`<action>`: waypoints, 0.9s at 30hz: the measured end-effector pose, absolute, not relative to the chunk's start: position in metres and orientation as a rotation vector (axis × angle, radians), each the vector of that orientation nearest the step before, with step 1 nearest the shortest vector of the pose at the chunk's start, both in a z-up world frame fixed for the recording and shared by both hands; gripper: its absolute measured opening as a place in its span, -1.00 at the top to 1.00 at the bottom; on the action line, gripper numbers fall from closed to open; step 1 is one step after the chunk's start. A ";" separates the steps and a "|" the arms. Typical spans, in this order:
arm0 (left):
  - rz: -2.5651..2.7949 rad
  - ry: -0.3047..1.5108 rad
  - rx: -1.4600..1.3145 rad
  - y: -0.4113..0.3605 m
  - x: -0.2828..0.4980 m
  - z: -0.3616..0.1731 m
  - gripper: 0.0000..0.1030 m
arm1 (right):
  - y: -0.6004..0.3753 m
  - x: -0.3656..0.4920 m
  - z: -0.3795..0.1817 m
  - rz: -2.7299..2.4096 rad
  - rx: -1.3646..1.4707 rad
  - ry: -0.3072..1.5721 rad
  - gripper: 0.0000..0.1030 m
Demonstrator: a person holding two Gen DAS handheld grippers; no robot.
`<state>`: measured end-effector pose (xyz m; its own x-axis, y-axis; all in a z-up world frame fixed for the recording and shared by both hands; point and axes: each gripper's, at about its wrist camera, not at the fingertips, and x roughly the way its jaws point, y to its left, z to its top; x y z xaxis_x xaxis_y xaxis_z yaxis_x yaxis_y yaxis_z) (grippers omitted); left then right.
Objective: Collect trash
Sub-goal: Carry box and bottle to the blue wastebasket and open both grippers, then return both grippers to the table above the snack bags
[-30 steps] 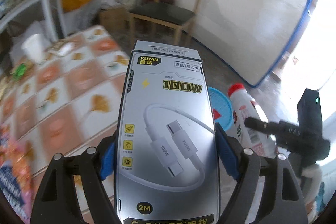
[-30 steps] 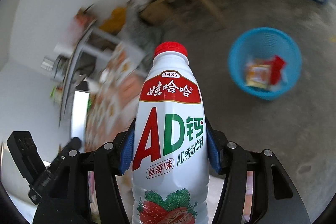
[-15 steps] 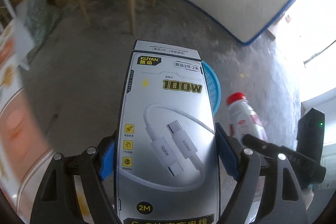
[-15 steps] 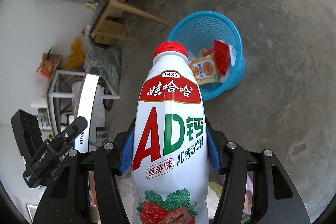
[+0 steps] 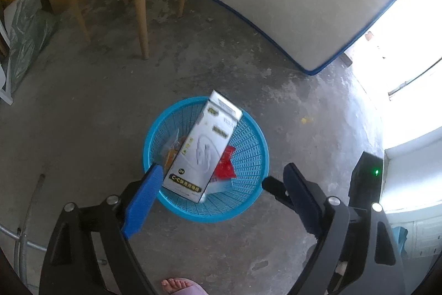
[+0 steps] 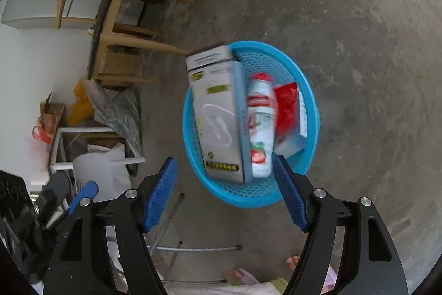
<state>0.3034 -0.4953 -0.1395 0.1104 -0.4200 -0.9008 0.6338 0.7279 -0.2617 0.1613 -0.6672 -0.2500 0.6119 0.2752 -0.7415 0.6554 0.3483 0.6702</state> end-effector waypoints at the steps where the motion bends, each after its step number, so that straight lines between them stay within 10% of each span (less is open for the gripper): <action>1: -0.785 1.234 0.203 -0.492 0.301 -0.137 -0.68 | -0.666 0.157 -0.248 -0.301 1.231 0.932 -0.35; 27: -0.533 0.825 -0.029 -0.159 0.169 0.014 -0.68 | -0.537 0.128 -0.114 0.069 1.005 0.841 -0.48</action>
